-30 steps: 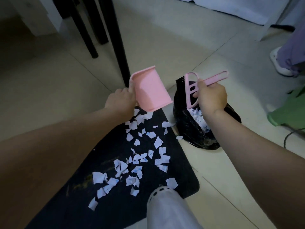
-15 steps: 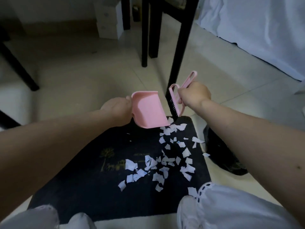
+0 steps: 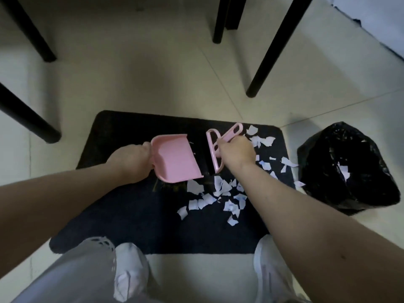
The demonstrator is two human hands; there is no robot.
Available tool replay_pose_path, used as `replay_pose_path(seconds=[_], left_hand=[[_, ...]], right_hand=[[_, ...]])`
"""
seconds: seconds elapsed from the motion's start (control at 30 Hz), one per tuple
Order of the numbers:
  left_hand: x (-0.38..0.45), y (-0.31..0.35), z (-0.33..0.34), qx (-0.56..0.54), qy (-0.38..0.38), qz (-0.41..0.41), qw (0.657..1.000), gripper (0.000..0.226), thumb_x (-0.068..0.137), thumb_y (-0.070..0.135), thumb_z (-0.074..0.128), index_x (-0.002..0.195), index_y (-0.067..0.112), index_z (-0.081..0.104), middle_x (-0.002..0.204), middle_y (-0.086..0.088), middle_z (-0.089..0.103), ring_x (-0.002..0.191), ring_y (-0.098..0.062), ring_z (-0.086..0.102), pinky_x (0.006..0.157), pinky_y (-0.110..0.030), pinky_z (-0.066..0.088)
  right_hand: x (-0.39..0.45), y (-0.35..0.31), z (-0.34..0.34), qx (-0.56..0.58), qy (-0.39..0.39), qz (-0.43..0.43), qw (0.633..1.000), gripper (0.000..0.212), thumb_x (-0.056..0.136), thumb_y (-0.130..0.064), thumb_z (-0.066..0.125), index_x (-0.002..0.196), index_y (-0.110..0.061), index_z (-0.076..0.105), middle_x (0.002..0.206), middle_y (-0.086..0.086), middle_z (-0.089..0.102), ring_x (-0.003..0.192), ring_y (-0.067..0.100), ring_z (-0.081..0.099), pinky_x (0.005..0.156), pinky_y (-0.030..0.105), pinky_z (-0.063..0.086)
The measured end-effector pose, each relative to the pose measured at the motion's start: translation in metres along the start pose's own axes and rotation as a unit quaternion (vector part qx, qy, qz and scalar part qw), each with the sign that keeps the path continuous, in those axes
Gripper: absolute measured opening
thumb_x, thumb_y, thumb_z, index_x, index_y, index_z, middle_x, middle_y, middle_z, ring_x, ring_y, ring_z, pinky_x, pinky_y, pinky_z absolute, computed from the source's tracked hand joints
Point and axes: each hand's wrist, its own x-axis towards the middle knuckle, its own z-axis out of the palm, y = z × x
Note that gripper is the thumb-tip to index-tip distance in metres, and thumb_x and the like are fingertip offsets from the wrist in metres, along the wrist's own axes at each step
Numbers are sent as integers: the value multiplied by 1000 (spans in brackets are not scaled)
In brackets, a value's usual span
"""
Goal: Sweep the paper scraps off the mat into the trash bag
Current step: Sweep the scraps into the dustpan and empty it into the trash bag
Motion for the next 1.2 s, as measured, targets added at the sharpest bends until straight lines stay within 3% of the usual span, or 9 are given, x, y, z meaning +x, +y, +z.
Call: replay_pose_path(seconds=[0.2, 0.37, 0.47, 0.63, 0.77, 0.9, 1.0, 1.13, 1.2], left_hand=[[-1, -13, 72, -10, -52, 22, 998, 22, 95, 29, 47, 108, 11, 44, 91, -6, 59, 72, -18, 48, 59, -33, 42], [-8, -40, 108, 14, -26, 66, 997, 27, 94, 31, 46, 114, 13, 46, 92, -4, 61, 73, -17, 46, 60, -31, 36], [-19, -59, 127, 17, -16, 99, 995, 30, 88, 28, 55, 113, 11, 52, 80, -4, 62, 68, -22, 55, 54, -31, 34], [-37, -69, 148, 84, -16, 117, 989, 45, 60, 17, 82, 98, 2, 64, 58, -3, 61, 48, -22, 55, 41, -26, 32], [-42, -63, 157, 101, -36, 78, 991, 55, 83, 18, 59, 133, -2, 46, 95, -7, 69, 81, -26, 63, 59, -31, 36], [-41, -65, 163, 119, -35, 67, 990, 58, 85, 19, 57, 137, -2, 43, 99, -8, 70, 86, -27, 63, 62, -33, 42], [-38, -62, 166, 105, -14, 78, 991, 59, 92, 27, 48, 142, 1, 32, 113, -5, 65, 100, -24, 59, 73, -33, 43], [-37, -61, 167, 107, -38, 71, 991, 59, 95, 30, 40, 146, 6, 20, 124, -2, 57, 110, -20, 54, 82, -30, 42], [-37, -63, 167, 93, -40, 61, 993, 57, 94, 30, 43, 144, 7, 24, 119, -3, 59, 107, -21, 55, 79, -31, 43]], right_hand=[[-5, 52, 53, 7, -1, 83, 997, 38, 92, -36, 49, 68, -9, 61, 72, 3, 67, 55, 20, 56, 49, 25, 37], [-23, 84, 78, -52, 21, 111, 992, 46, 95, -36, 46, 54, -14, 44, 54, -1, 48, 48, 14, 44, 45, 24, 29], [-34, 98, 91, -106, 26, 97, 989, 44, 97, -36, 43, 59, -12, 47, 56, -2, 48, 51, 14, 46, 45, 23, 28], [-42, 97, 118, -141, 41, 74, 986, 37, 99, -34, 39, 72, -13, 53, 59, -2, 47, 63, 21, 51, 56, 27, 35], [-51, 84, 135, -120, 15, 71, 990, 36, 99, -33, 39, 72, -13, 51, 57, -5, 44, 57, 17, 48, 52, 26, 31], [-65, 71, 151, -87, -29, 52, 994, 42, 96, -37, 45, 69, -9, 60, 62, 2, 57, 60, 22, 56, 59, 29, 41], [-74, 58, 157, -50, -66, 36, 996, 45, 94, -36, 48, 60, -9, 57, 65, 8, 60, 62, 25, 56, 63, 28, 40], [-66, 55, 152, -24, -11, 25, 999, 47, 94, -37, 48, 69, -1, 66, 68, 11, 66, 64, 28, 61, 65, 33, 48], [-54, 60, 142, -14, 34, 40, 999, 47, 96, -36, 45, 65, -4, 61, 61, 7, 61, 58, 26, 60, 56, 32, 48]])
